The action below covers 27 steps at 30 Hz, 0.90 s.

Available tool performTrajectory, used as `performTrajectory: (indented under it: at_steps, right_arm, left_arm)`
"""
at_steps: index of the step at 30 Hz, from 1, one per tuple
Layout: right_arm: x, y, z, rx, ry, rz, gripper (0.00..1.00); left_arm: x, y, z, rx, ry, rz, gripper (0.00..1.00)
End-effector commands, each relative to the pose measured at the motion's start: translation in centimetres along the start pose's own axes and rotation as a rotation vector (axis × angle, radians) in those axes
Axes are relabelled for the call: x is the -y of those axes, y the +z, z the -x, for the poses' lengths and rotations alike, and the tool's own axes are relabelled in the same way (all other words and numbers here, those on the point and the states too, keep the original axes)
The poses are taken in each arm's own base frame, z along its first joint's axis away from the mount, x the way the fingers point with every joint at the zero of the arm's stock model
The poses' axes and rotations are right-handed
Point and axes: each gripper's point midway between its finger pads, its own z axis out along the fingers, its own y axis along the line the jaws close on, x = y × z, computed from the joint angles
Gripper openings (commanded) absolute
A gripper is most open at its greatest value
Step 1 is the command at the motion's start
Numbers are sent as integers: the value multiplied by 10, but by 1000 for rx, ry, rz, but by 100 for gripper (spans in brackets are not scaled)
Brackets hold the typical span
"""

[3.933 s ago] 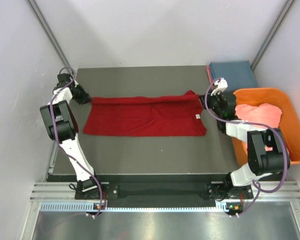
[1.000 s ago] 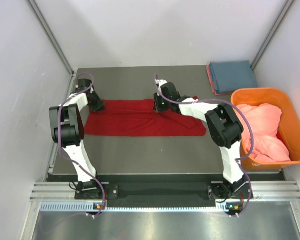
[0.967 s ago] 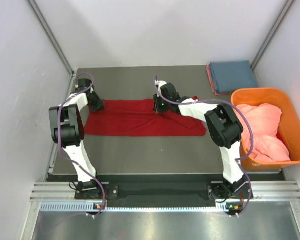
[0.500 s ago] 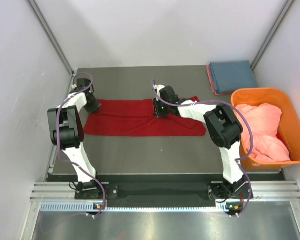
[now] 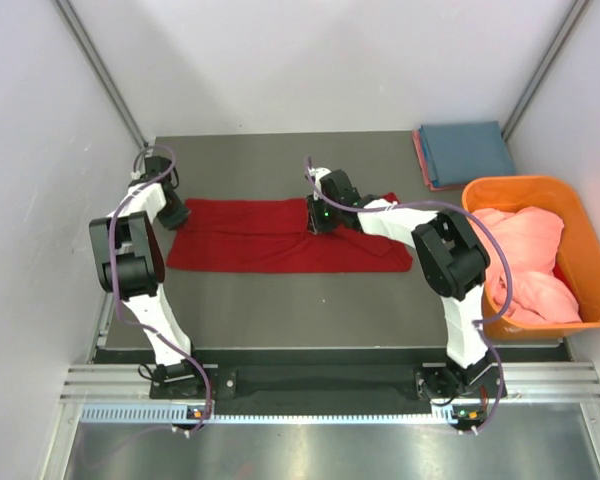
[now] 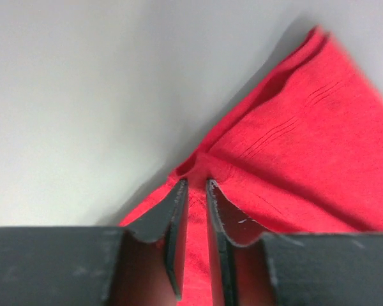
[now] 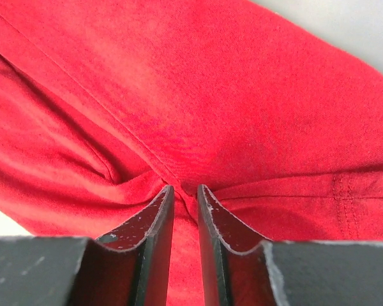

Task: Fold and stack the t-shirts
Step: Fold the tshirt

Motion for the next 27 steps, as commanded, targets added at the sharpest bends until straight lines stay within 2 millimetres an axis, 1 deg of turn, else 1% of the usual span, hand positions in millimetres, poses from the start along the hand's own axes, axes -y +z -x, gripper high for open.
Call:
performTrajectory:
  at_steps: [1, 3, 4, 6, 7, 9, 10, 11, 12, 14, 16, 21, 25, 27]
  right_arm:
    - [-23, -24, 35, 79, -30, 31, 22]
    - [-23, -29, 42, 97, -35, 25, 23]
    - [-23, -30, 43, 98, -37, 22, 23]
    - [-21, -34, 47, 106, -40, 13, 23]
    - [-20, -34, 47, 108, -44, 12, 23]
    - [-17, -36, 50, 115, -42, 4, 23]
    - [-16, -36, 51, 116, -40, 2, 23]
    - [-14, -37, 53, 122, -38, 0, 23]
    - [-14, -37, 54, 123, -38, 1, 24]
    - [-11, -38, 55, 126, -33, -4, 24]
    - [-11, -39, 57, 131, -33, -6, 24]
    - [-8, -40, 61, 143, -30, -11, 24]
    - [-5, -40, 59, 139, -25, -14, 24]
    - [-5, -39, 58, 137, -26, -15, 24]
  left_arm:
    - [14, -20, 43, 95, 14, -62, 23]
    - [21, -18, 50, 100, 39, -101, 27]
    - [26, -20, 57, 105, 38, -127, 27]
    - [30, -13, 58, 83, 48, -155, 30]
    - [33, -14, 64, 87, 48, -181, 31]
    - [39, -7, 60, 58, 65, -216, 32]
    - [42, -6, 64, 62, 70, -226, 32]
    - [44, -1, 61, 47, 82, -243, 32]
    - [48, -1, 64, 53, 93, -259, 32]
    - [49, 6, 64, 46, 107, -253, 32]
    - [48, 9, 67, 51, 109, -250, 32]
    - [55, 14, 66, 45, 114, -283, 31]
    - [56, 21, 65, 32, 119, -286, 28]
    - [57, 21, 65, 32, 120, -284, 16]
